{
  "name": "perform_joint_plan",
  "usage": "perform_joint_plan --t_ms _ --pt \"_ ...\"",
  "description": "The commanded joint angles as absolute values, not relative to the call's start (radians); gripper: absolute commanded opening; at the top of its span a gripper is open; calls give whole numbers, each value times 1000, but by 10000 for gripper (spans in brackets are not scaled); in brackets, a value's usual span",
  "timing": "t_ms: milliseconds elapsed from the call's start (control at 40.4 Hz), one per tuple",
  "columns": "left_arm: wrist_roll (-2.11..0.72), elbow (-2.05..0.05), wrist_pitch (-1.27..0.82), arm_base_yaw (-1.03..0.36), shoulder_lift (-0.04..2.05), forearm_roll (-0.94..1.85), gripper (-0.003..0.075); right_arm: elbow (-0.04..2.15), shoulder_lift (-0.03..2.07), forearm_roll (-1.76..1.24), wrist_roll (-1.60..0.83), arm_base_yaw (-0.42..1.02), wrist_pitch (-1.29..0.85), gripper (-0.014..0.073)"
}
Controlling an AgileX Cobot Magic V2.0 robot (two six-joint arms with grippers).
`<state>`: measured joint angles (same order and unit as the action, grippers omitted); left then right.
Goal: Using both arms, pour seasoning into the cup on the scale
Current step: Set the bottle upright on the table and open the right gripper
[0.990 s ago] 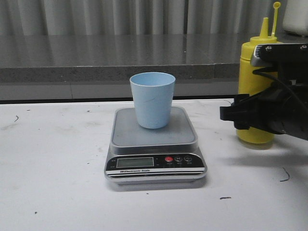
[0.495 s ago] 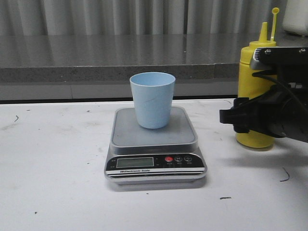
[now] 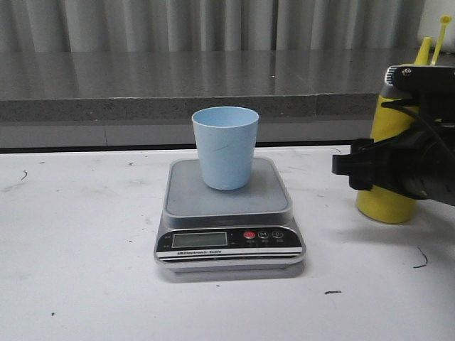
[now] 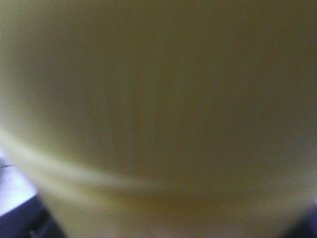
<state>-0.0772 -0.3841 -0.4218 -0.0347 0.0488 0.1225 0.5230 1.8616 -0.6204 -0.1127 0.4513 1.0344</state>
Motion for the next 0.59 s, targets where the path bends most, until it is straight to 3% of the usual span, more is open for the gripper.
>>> perform_joint_plan --t_ms 0,570 --pt "-73 -409 -342 -32 61 134 -20 544 1817 -616 -110 448 1124 638" --pt "-73 -409 -342 -32 61 134 -20 541 1809 -609 -111 457 1132 638"
